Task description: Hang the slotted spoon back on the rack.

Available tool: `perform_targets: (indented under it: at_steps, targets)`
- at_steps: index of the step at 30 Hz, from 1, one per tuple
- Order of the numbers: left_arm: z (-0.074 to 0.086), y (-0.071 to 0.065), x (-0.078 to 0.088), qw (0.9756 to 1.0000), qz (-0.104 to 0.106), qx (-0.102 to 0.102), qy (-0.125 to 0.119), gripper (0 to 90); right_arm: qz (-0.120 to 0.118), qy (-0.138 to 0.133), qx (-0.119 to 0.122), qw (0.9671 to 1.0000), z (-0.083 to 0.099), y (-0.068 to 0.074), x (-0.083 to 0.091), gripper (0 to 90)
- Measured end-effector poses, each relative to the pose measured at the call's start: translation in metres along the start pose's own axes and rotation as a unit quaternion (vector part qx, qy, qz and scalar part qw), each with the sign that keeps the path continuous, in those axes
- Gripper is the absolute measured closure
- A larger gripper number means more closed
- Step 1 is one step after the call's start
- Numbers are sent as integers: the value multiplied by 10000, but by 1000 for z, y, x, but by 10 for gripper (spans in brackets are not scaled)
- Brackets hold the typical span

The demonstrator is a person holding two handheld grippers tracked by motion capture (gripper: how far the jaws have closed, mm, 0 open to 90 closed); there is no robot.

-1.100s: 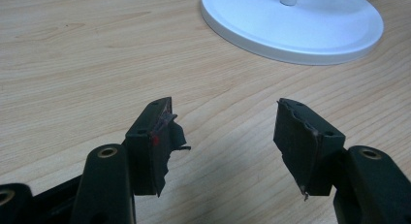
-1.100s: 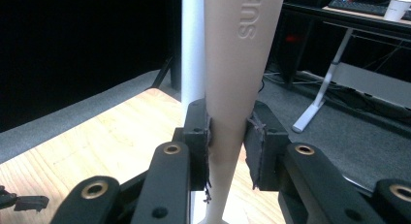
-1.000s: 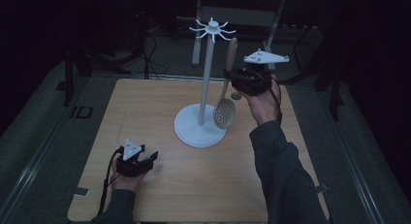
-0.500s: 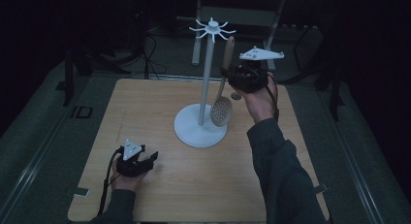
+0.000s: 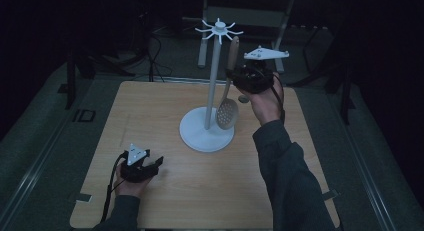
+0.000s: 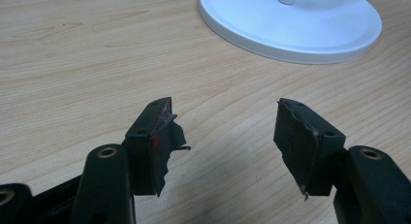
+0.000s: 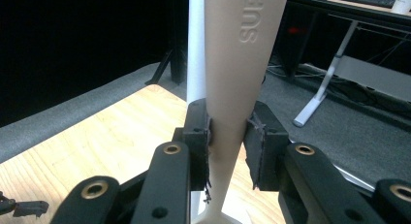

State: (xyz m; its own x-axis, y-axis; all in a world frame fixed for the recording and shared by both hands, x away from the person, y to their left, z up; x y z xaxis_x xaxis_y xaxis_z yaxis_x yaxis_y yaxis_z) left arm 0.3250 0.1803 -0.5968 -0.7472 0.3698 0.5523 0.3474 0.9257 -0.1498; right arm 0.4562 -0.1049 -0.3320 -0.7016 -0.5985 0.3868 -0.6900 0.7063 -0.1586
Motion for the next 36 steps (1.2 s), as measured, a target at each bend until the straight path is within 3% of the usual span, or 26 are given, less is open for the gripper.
perform_targets:
  at_steps: [19,24,26,31,36]
  targets:
    - [-1,1,1,10000,-2,7,-26,398,-30,-18,-46,10000,4,2,-6,682]
    - [0,1,1,10000,-2,11,-16,398,-32,2,-83,10000,9,2,-6,602]
    - [0,0,1,10000,1,0,-19,398,23,19,-88,10000,12,0,-6,498]
    - [0,1,1,10000,0,1,-17,398,72,58,-145,9999,19,-3,-6,367]
    - [-1,0,1,10000,3,2,-23,398,60,101,-85,9999,26,-3,-3,307]
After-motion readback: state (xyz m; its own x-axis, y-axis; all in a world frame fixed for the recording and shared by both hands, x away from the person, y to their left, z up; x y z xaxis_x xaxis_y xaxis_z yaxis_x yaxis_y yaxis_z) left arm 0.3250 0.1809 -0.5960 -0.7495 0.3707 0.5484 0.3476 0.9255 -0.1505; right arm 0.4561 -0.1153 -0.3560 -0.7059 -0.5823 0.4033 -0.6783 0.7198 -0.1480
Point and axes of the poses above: each handheld gripper's, and its own axes: x roughly backward along the jaws, z roughly out of its underside, y roughly to its left, the point moved 6 cm from there along -x, roughly forward along the jaws, and after that the axes turned 8 degrees about x, right-handed, at the moved point
